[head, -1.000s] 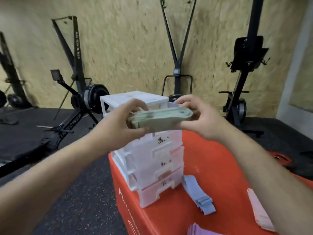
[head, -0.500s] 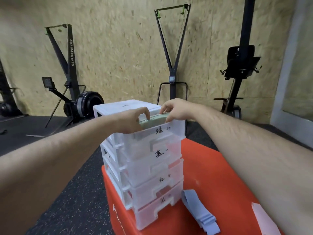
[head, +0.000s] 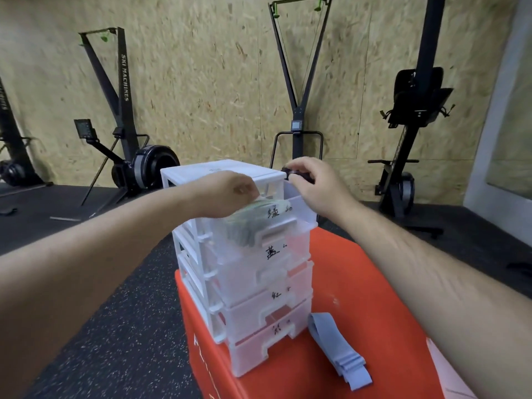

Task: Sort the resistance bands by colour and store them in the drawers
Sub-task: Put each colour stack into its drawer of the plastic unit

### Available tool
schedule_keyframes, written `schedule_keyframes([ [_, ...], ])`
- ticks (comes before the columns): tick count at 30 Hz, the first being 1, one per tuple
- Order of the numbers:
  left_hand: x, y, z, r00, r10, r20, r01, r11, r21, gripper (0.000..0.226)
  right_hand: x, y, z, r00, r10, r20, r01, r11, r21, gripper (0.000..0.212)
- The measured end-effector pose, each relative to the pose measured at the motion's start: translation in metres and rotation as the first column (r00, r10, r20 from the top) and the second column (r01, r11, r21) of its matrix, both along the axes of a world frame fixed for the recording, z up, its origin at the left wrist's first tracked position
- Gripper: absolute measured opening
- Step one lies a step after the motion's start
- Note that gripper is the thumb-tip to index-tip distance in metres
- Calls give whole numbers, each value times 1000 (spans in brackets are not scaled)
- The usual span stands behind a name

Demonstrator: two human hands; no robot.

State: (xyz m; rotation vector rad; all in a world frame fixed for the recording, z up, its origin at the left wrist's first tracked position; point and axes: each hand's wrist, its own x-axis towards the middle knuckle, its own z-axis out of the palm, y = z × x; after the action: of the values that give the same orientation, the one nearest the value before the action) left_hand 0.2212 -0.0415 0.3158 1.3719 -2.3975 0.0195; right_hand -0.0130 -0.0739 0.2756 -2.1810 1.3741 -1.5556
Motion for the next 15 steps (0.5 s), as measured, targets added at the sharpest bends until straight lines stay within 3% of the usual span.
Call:
schedule_keyframes([
  [2, 7, 29, -13, 990, -95, -103, 68, 970, -235, 20, -9, 27, -31, 997, -69, 29, 72, 989, -132, 26],
  [3, 12, 44, -24, 988, -136, -79, 95, 915, -391, 19, -14, 38, -49, 995, -99, 26, 101, 985, -143, 29],
  [5, 23, 68, -53, 990, -101, 94, 138, 772, -620, 20, -22, 53, -81, 987, -159, -25, 156, 983, -92, 36],
  [6, 28, 74, -71, 980, -61, 192, 175, 731, -660, 22, -23, 56, -95, 981, -178, -72, 175, 983, -50, 42],
  [9, 38, 75, -115, 925, 15, 379, 240, 751, -615, 33, -19, 55, -114, 960, -172, -220, 194, 978, 82, 60],
  [15, 43, 56, -134, 926, 197, 321, 13, 835, -550, 46, 11, 37, -97, 938, -149, -314, 233, 940, 248, 67],
])
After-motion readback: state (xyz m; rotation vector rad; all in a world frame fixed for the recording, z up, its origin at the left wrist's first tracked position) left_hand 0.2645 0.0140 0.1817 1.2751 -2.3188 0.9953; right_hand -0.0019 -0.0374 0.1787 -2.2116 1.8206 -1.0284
